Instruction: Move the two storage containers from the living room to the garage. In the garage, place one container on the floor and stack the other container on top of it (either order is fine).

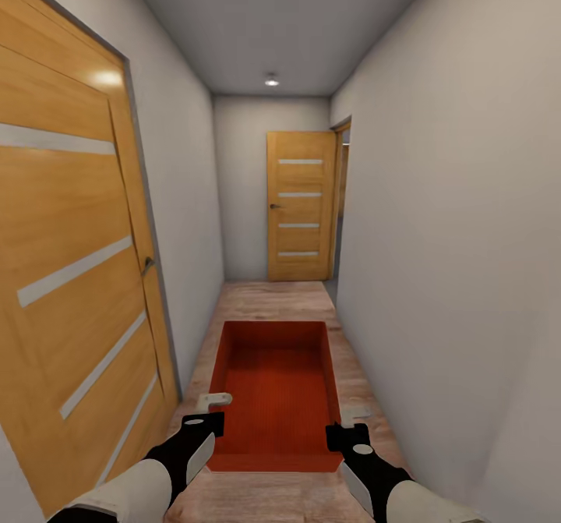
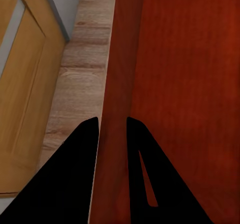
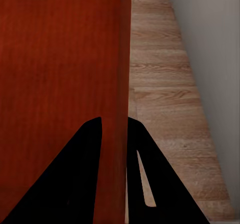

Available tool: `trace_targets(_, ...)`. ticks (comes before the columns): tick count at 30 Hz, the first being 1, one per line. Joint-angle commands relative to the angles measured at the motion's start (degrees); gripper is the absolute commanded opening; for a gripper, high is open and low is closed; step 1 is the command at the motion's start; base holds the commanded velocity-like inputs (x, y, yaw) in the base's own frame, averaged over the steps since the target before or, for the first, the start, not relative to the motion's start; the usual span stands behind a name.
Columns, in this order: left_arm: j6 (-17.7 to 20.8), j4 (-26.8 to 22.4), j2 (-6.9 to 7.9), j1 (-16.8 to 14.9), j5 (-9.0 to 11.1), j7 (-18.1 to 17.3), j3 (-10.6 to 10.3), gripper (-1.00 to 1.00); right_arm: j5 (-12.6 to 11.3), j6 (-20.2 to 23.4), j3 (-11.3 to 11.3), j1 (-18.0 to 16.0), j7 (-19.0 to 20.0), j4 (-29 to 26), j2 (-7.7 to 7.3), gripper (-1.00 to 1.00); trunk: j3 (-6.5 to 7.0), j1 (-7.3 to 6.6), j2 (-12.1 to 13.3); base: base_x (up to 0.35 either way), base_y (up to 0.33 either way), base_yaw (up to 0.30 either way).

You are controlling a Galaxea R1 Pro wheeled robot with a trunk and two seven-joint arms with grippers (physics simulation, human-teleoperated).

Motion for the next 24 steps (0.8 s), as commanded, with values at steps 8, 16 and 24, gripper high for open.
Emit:
trace_targets(8, -1.06, -0.28, 2.61, -0.01, -1.06, 1.36, 0.64, -1.0, -0.56, -0.05, -1.25, -0.01, 0.22, 0.1, 0.01, -1.0, -0.02, 0.05, -0.04, 0.323, 0.0, 0.0)
trace_targets(16, -1.06, -0.29, 2.63, -0.01, -1.06, 1.36, 0.64, -1.0, -0.56, -0.05, -1.25, -0.01, 0.22, 0.1, 0.01, -1.0, -0.02, 0.05, -0.04, 0.323, 0.0, 0.0)
trace_targets(24, -1.14, -0.35, 2.68, -0.01, -1.05, 1.36, 0.64, -1.0, -0.56, -0.05, -1.25, -0.01, 0.22, 0.1, 0.01, -1.0, -0.02, 0.05, -0.04, 0.323, 0.0, 0.0)
